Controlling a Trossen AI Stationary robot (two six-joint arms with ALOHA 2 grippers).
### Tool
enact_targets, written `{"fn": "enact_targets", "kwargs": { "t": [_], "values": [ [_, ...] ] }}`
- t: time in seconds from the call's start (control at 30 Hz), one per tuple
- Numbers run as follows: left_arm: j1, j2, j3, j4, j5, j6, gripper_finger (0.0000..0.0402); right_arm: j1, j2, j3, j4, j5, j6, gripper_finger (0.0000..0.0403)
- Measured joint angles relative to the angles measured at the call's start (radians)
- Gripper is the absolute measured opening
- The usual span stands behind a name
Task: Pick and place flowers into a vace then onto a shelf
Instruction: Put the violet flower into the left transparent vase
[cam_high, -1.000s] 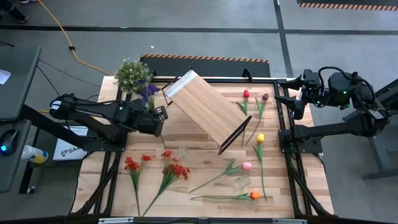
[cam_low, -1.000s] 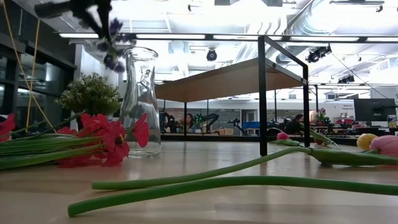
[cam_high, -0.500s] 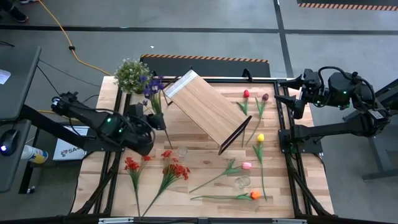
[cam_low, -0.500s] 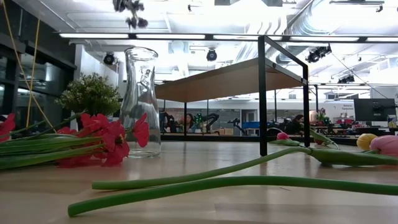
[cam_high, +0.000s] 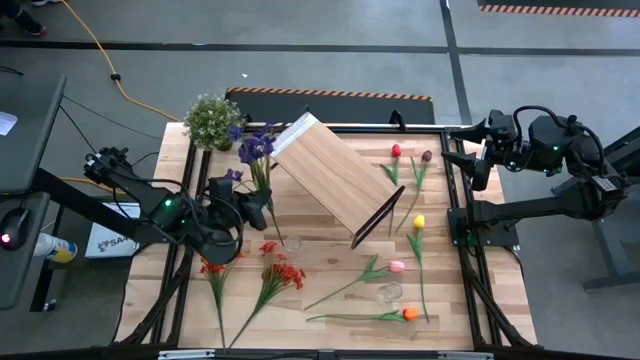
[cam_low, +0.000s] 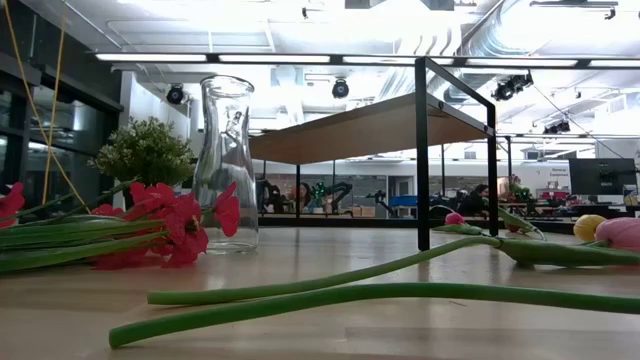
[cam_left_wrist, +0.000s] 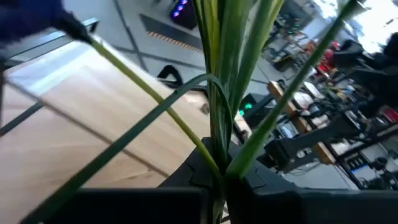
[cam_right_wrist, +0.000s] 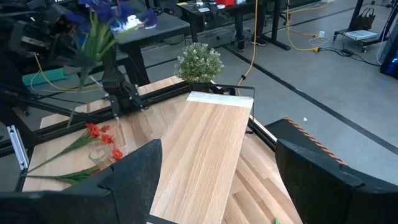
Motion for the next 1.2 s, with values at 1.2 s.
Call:
{"fn": "enact_targets", "kwargs": {
  "t": [1.2],
  "values": [
    [-0.004, 0.086, -0.001, 0.258, 0.033, 0.47, 0.0049, 0.0, 0.0, 0.0, 0.015, 0.0, 0.0, 0.0303]
  ]
}}
